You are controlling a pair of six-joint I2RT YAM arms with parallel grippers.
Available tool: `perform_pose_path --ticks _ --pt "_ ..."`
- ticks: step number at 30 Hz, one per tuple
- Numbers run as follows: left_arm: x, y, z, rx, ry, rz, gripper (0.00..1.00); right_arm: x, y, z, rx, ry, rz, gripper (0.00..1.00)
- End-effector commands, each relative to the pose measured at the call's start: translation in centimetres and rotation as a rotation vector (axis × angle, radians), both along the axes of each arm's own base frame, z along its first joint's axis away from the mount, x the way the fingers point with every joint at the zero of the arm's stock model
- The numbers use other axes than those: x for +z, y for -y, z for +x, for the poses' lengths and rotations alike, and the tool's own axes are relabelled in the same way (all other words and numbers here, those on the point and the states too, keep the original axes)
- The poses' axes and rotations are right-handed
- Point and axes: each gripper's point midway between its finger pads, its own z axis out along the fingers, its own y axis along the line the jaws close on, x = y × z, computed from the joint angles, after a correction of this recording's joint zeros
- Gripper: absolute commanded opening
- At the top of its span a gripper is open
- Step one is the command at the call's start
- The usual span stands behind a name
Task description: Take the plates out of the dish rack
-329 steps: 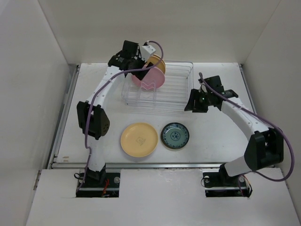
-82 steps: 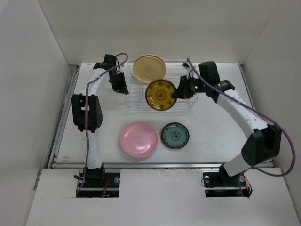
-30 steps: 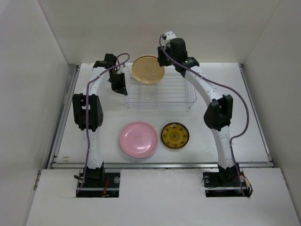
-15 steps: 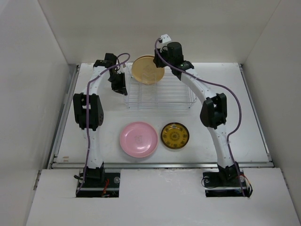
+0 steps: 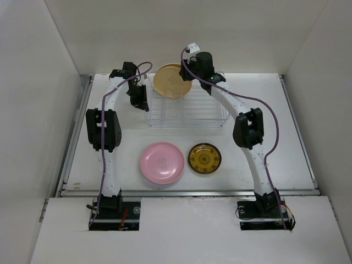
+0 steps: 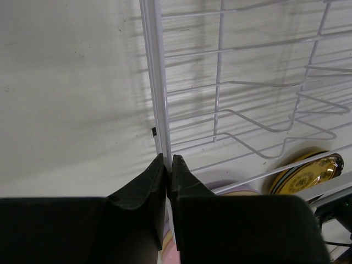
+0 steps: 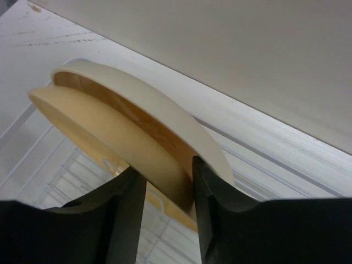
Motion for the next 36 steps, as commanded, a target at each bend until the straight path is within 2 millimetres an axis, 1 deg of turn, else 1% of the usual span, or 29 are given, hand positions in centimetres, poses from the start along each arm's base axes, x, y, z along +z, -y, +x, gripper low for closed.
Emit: perform_pose_path --ticks 1,2,3,4,5,6,7,8,9,11,12,15,16,18,19,21,22,23,25,26,27,28,30,31,32,35,36 --pt "-2.7 -1.5 -1.8 -0.009 -0.111 0.082 0.00 -4.5 -1.6 -1.4 0.061 -0.114 -0.006 0.40" --pt "-2.7 -1.5 -1.8 -0.009 -0.111 0.082 0.00 -4.1 -1.6 -1.6 0.062 -0.111 -0.005 0.35" --pt "-2.7 -1.5 -1.8 -0.009 -0.111 0.082 0.00 -3.4 -1.6 -1.7 0.059 -0.108 0.006 0.16" --pt "-2.6 -1.4 -1.8 -0.012 -0.112 0.073 0.00 -3.3 -1.2 -1.6 0.039 -0.106 -0.001 0.09" --pt "-2.6 -1.4 -1.8 -0.012 -0.112 0.073 0.00 -2.4 -0.9 -1.8 0.027 -0.095 0.000 0.04" --pt "-2.6 -1.4 -1.8 -0.012 -0.112 0.073 0.00 -2.0 -0.6 -1.9 0.016 -0.093 -0.004 0.00" --pt "-2.9 -1.4 -2.0 -0.012 -0.123 0.074 0.00 -1.5 -0.4 -2.1 0.020 -0.084 -0.012 0.00" --pt "-2.5 -1.4 -2.0 -0.003 -0.117 0.071 0.00 -1.9 -0.1 -2.4 0.011 -0.089 -0.018 0.00" --pt "-2.7 -1.4 -2.0 -0.003 -0.117 0.071 0.00 -0.1 0.2 -2.8 0.014 -0.065 -0.017 0.00" --pt "-2.6 -1.3 -2.3 0.022 -0.128 0.066 0.00 1.2 0.2 -3.2 0.026 -0.040 -0.012 0.00" --pt "-2.6 -1.2 -2.0 0.023 -0.120 0.065 0.00 2.8 0.4 -3.5 0.026 -0.015 0.000 0.00" --pt "-2.5 -1.0 -2.1 0.046 -0.130 0.051 0.00 5.2 0.4 -4.1 0.038 0.021 0.021 0.00" --pt "-2.5 -0.9 -2.1 0.057 -0.134 0.049 0.00 6.9 0.5 -4.7 0.051 0.040 0.034 0.00" --pt "-2.6 -1.1 -1.8 0.075 -0.126 0.057 0.00 8.4 0.7 -5.2 0.050 0.066 0.055 0.00" --pt "-2.6 -0.6 -1.9 0.075 -0.129 0.056 0.00 9.2 1.0 -5.9 0.050 0.074 0.059 0.00" --pt "-2.7 -1.0 -1.8 0.080 -0.125 0.076 0.00 10.2 1.3 -6.6 0.048 0.088 0.075 0.00" --pt "-2.4 -1.0 -1.5 0.080 -0.113 0.074 0.00 9.4 1.0 -7.2 0.057 0.074 0.069 0.00" --pt "-2.1 -0.9 -1.3 0.081 -0.103 0.073 0.00 10.6 1.2 -7.8 0.057 0.089 0.076 0.00" --pt "-2.5 -1.0 -1.2 0.091 -0.113 0.081 0.00 10.8 1.5 -8.3 0.057 0.084 0.074 0.00" --pt "-2.2 -1.0 -1.0 0.092 -0.101 0.079 0.00 11.2 1.7 -8.7 0.057 0.088 0.076 0.00" --pt "-2.6 -1.0 -1.0 0.092 -0.110 0.080 0.00 11.3 1.8 -8.9 0.057 0.088 0.076 0.00" --pt "-2.2 -0.8 -0.8 0.089 -0.101 0.068 0.00 11.1 1.8 -8.9 0.057 0.080 0.072 0.00" --pt "-2.2 -0.8 -0.8 0.089 -0.101 0.068 0.00 10.9 1.9 -9.8 0.074 0.057 0.066 0.00" --pt "-2.2 -0.8 -0.8 0.089 -0.101 0.068 0.00 11.5 2.1 -10.3 0.074 0.059 0.067 0.00" --pt "-2.6 -0.8 -0.8 0.089 -0.110 0.070 0.00 11.3 1.8 -11.0 0.109 0.040 0.069 0.00" --pt "-2.6 -0.8 -0.8 0.097 -0.113 0.068 0.00 10.5 1.7 -13.8 0.199 -0.040 0.030 0.00" --pt "-2.6 -0.8 -0.8 0.097 -0.113 0.068 0.00 8.4 1.7 -15.9 0.258 -0.135 0.003 0.00"
